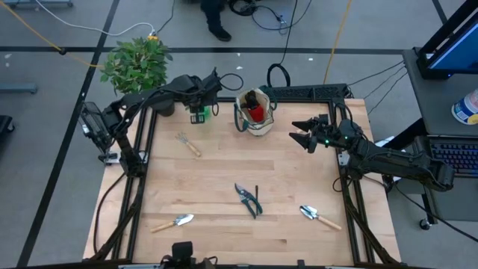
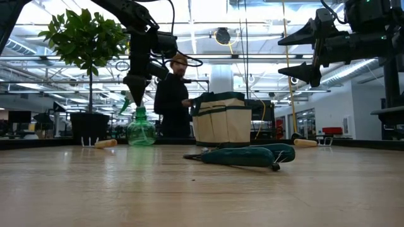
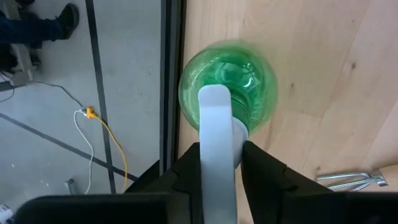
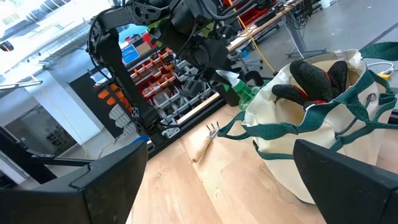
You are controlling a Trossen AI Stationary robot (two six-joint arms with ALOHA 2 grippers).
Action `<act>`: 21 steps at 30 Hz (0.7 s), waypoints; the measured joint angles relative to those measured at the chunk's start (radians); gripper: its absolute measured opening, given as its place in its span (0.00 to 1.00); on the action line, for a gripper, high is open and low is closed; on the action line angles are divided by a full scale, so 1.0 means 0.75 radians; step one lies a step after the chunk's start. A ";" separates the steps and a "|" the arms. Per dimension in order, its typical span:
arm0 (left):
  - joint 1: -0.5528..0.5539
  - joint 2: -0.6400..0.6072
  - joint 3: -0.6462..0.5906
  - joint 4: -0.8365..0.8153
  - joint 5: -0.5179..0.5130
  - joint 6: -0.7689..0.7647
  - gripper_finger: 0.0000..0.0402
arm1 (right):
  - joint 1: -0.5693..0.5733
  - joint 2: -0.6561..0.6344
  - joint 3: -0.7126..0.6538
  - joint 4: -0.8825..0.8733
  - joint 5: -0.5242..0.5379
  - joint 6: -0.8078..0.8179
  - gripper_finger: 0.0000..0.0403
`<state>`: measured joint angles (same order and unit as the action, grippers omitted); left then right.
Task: Pick & Place Garden tools in Gardening bag
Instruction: Put the spray bottle into the gardening bag
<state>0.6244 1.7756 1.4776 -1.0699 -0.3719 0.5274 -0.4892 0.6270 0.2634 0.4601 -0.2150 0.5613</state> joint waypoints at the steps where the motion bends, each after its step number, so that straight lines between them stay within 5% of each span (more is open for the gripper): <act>1: -0.004 0.000 0.000 -0.003 0.000 -0.004 0.22 | 0.000 0.000 0.000 0.000 0.000 0.000 0.98; 21: -0.197 -0.247 -0.005 -0.262 0.083 -0.245 0.22 | 0.000 0.000 0.000 0.000 0.000 0.002 0.98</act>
<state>0.4769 1.5906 1.4738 -1.2667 -0.3097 0.3435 -0.4891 0.6268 0.2634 0.4603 -0.2148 0.5629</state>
